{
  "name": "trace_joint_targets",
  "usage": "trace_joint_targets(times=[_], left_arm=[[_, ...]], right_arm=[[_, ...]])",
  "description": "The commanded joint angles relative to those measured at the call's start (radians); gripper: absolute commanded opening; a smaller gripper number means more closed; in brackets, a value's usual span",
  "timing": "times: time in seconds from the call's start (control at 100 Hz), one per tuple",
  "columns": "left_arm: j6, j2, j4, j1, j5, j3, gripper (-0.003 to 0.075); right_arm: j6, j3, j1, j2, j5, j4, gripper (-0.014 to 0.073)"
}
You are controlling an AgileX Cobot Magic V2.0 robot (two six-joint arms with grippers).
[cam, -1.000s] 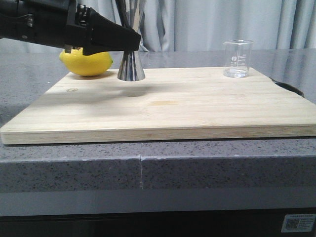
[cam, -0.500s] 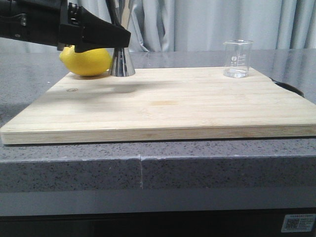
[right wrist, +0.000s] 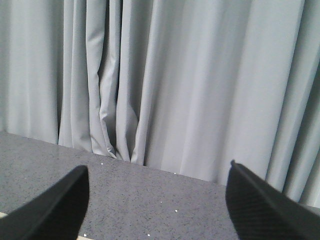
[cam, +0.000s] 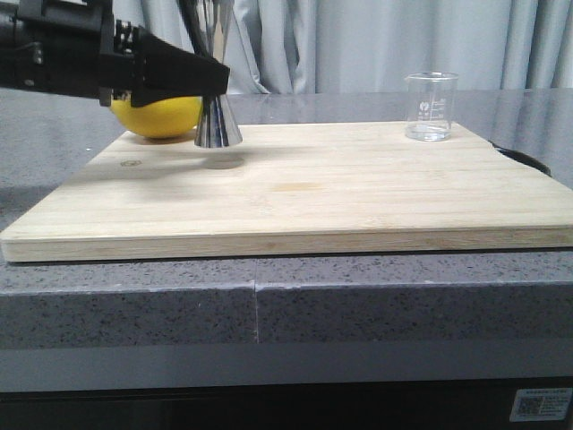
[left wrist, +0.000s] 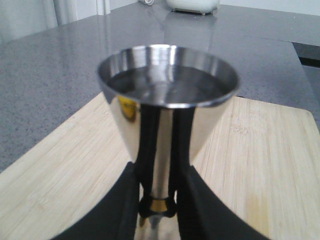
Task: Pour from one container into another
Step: 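Lower the filled steel jigger onto the board with the left gripper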
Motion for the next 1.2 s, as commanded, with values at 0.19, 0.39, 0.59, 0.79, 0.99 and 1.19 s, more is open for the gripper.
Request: trace_joint_targets(times=[0.19, 0.39, 0.59, 0.79, 0.99, 1.19], left_arm=[[0.006, -0.024, -0.074, 0.004, 0.101, -0.028, 0.0059], [0.013, -0.024, -0.07, 0.004, 0.097, -0.028, 0.0059], [0.013, -0.023, -0.063, 0.004, 0.093, -0.028, 0.0059], [0.013, -0.023, -0.04, 0.004, 0.091, -0.028, 0.0059], [0.013, -0.023, -0.017, 0.004, 0.087, -0.028, 0.0059], [0.013, -0.023, -0.012, 0.004, 0.065, -0.028, 0.006]], right_arm=[[-0.003, -0.025, -0.001, -0.012, -0.058, -0.006, 0.0514], [-0.003, -0.025, -0.001, -0.012, -0.058, -0.006, 0.0514], [-0.003, -0.025, -0.001, -0.012, -0.058, -0.006, 0.0514], [-0.003, -0.025, -0.001, -0.012, -0.058, -0.006, 0.0514], [-0.003, -0.025, -0.001, -0.012, -0.058, -0.006, 0.0514], [-0.003, -0.025, -0.001, -0.012, -0.058, -0.006, 0.0514]])
